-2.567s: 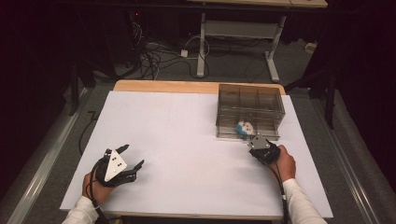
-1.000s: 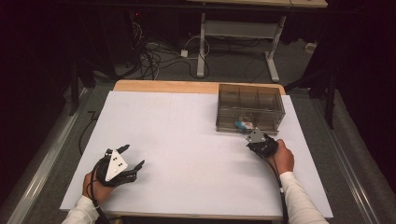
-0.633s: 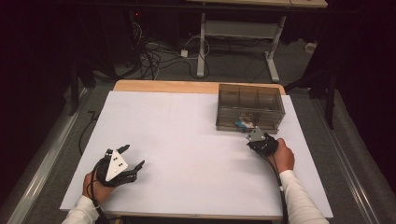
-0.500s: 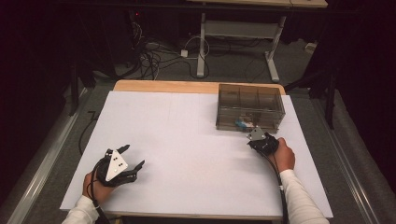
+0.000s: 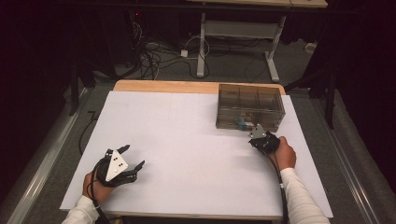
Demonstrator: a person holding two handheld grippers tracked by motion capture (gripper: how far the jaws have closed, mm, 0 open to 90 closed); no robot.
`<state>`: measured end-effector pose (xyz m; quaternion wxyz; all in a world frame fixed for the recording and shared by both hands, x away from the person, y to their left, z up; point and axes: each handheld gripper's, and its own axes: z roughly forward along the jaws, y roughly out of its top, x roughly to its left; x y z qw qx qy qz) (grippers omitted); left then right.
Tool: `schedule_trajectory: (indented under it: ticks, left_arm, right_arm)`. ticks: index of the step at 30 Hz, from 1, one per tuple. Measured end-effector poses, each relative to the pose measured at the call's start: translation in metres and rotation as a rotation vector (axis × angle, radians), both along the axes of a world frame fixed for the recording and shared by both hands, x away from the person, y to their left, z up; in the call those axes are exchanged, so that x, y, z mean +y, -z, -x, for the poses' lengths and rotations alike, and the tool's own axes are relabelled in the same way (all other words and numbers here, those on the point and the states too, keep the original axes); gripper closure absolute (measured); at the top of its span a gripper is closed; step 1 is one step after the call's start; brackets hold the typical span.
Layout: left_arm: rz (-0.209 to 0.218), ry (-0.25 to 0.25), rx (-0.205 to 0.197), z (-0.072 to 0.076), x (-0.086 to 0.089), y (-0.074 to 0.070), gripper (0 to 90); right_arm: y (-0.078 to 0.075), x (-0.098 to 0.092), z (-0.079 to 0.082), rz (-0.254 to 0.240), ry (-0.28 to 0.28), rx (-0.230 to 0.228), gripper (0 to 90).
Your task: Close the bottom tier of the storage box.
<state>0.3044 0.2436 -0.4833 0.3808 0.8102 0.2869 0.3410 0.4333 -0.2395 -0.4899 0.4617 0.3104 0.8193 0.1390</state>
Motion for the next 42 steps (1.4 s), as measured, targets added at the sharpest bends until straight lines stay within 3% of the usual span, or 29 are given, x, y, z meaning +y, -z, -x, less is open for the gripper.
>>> schedule_trajectory:
  ticks: [21,37,42]
  left_arm:
    - [-0.006,0.006,0.007,-0.001,-0.001,0.001,24.3]
    - [-0.009,0.007,0.007,0.000,-0.002,0.001,24.3]
    - [-0.012,0.007,0.009,-0.001,-0.002,0.001,24.3]
  right_arm:
    - [0.003,-0.007,-0.009,0.041,0.029,-0.023,90.0]
    - [0.004,-0.007,-0.011,0.093,0.022,-0.010,90.0]
    - [0.004,-0.012,-0.013,0.065,0.036,-0.004,90.0]
